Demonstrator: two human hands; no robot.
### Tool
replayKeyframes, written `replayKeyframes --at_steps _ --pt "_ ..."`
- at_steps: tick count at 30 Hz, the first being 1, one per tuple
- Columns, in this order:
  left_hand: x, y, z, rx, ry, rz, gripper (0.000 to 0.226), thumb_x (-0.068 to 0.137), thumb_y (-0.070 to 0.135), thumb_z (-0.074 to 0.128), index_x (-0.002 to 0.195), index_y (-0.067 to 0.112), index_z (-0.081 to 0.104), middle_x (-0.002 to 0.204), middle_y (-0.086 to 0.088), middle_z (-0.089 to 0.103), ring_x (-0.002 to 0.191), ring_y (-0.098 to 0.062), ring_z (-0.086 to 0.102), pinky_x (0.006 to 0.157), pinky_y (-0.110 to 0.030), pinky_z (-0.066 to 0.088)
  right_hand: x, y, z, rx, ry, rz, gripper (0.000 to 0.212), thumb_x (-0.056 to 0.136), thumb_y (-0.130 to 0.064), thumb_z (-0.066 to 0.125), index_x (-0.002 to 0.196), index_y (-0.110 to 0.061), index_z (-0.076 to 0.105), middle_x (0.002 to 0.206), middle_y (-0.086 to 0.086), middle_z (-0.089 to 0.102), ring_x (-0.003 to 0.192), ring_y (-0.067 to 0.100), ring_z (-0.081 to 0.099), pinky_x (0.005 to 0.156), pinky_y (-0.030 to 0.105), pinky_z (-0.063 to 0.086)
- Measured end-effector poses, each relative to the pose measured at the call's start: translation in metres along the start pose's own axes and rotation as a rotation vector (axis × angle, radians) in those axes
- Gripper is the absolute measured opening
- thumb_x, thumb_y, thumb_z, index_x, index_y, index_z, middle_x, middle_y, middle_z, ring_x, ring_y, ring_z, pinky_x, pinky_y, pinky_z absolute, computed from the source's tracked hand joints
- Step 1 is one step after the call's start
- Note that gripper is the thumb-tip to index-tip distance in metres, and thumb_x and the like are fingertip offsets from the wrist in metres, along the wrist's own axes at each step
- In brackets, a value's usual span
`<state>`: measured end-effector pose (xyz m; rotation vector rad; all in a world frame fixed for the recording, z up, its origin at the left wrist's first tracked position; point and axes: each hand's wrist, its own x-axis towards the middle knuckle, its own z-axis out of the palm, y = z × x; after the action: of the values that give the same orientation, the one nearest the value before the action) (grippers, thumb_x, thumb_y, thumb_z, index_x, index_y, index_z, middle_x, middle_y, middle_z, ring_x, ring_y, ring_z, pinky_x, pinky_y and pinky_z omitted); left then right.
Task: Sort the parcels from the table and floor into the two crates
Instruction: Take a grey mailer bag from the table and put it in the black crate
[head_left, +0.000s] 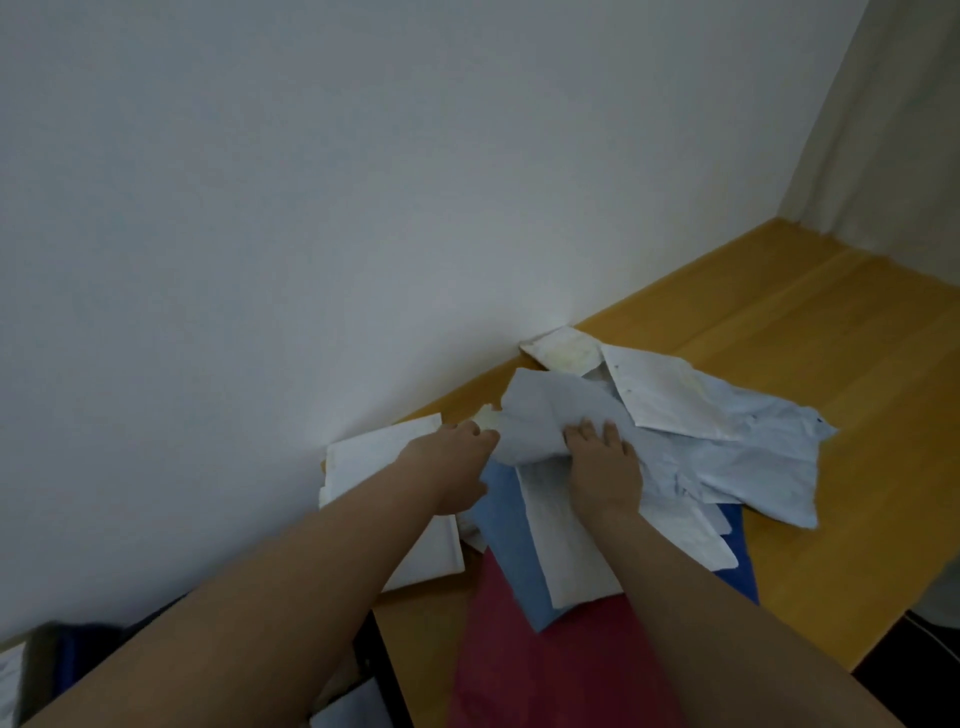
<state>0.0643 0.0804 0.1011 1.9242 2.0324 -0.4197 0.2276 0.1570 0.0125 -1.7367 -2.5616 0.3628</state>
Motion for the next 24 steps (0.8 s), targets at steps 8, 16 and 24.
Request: replayKeyframes --at_steps 8,16,24 --pt "-0.038 -0.016 -0.05 -0.024 0.166 0.001 0.069 0.094 0.036 0.057 0.151 0.018 0.022 0.148 -0.008 0.035 0.133 -0.028 0.038 0.105 -0.043 0.04 -0.007 -0.016 -0.078 0.04 0.195 0.001 0.052 0.098 -0.005 0.037 0.148 -0.017 0.031 0.155 0.003 0.033 0.146 0.024 0.022 0.109 0.035 0.032" --pt "-0.116 -0.026 -0.102 -0.09 0.376 0.055 0.073 0.094 0.03 0.054 0.153 0.016 0.013 0.151 -0.011 0.03 0.134 -0.029 0.034 0.107 -0.041 0.037 -0.068 -0.055 -0.166 0.371 0.42 -0.162 0.023 0.092 -0.006 0.045 0.1 -0.015 0.064 0.106 0.011 0.068 0.099 0.033 0.06 0.074 0.037 0.047" --pt "-0.21 -0.06 -0.113 -0.222 0.594 0.047 0.086 0.093 0.034 0.058 0.155 0.014 0.001 0.157 -0.011 0.017 0.14 -0.03 0.029 0.111 -0.04 0.033 -0.125 -0.116 -0.204 0.522 0.373 -0.277 0.024 0.1 -0.014 0.042 0.101 -0.006 0.065 0.103 0.015 0.069 0.095 0.033 0.06 0.08 0.041 0.049"
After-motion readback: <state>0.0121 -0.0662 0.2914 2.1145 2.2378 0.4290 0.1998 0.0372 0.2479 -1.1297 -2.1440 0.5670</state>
